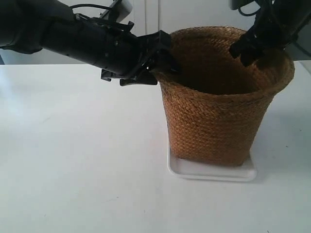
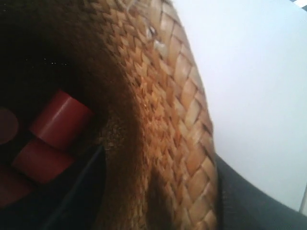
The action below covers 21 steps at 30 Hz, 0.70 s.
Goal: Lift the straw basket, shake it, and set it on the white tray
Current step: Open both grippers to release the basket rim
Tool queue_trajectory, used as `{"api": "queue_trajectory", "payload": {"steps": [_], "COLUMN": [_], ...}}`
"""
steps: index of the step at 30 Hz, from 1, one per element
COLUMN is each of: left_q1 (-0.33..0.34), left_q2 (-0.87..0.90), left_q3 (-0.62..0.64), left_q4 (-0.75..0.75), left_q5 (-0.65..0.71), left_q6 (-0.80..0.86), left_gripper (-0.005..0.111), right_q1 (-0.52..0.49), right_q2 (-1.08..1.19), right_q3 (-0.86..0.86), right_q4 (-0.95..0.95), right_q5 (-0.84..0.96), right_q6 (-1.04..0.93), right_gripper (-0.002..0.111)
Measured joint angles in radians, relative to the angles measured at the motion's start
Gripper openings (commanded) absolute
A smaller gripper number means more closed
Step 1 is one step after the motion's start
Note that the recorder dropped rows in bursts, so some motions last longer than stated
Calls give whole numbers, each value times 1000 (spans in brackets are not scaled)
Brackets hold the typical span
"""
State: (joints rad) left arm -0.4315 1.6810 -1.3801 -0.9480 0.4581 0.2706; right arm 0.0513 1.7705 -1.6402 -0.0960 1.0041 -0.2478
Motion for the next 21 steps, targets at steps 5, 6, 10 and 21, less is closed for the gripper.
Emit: {"api": "queue_trajectory", "payload": {"steps": [5, 6, 10, 21], "left_q1": [0, 0, 0, 0], "left_q2": [0, 0, -2, -10], "left_q3": [0, 0, 0, 0], "left_q4": [0, 0, 0, 0], "left_q5": [0, 2, 8, 29], "left_q6": [-2, -2, -2, -2], "left_gripper": [74, 77, 82, 93], "right_q1": [0, 0, 0, 0], "right_q2": [0, 0, 0, -11], "right_q3": [0, 0, 0, 0], "right_q4": [7, 8, 8, 11], "right_q5": [2, 2, 2, -6], "right_q6": [-2, -2, -2, -2], "right_gripper": [60, 60, 69, 71]}}
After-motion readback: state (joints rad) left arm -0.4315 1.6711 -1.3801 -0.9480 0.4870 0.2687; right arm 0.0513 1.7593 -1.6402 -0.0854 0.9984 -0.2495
